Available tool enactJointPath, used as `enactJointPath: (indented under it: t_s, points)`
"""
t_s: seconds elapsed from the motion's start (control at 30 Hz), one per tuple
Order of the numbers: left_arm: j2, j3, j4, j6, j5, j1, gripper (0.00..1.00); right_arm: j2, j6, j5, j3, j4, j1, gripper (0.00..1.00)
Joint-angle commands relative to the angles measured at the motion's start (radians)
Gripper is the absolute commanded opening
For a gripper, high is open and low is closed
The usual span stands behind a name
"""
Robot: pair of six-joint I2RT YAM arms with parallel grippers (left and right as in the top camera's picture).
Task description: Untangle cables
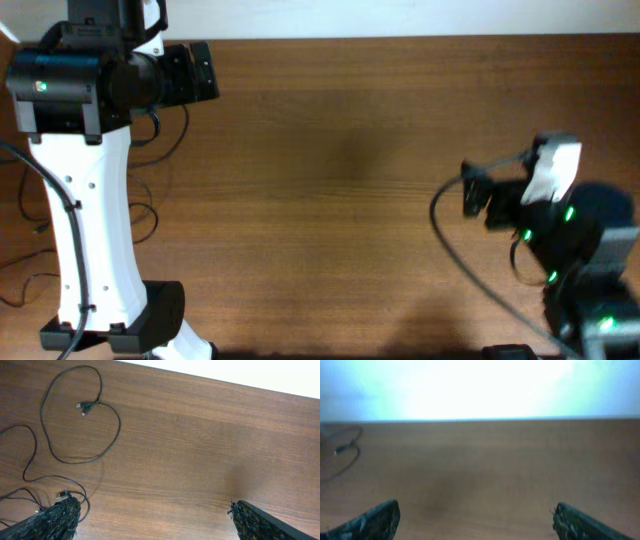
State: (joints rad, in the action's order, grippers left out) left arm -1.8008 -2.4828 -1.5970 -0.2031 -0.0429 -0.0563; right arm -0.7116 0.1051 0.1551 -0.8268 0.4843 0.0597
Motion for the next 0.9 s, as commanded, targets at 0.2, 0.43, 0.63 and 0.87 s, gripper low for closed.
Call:
enactJointPath:
  t_s: [0.2, 0.43, 0.63, 0.87]
  points:
    - [0.008, -0.009, 0.001, -0.006, -0.002, -0.002, 0.99, 0.473, 0.006, -0.037, 0.662, -0.446, 0.021, 0.99]
    - [0.008, -0.009, 0.002, -0.006, -0.002, -0.002, 1.0, 0.658, 0.007, -0.082, 0.816, -0.459, 0.048, 0.99]
    - [0.008, -0.009, 0.001, -0.006, -0.002, -0.002, 0.99, 0.709, 0.006, -0.097, 0.821, -0.413, 0.044, 0.99]
    - [0.008, -0.009, 0.002, -0.006, -0.002, -0.002, 0.99, 0.708, 0.006, -0.097, 0.821, -0.413, 0.044, 0.99]
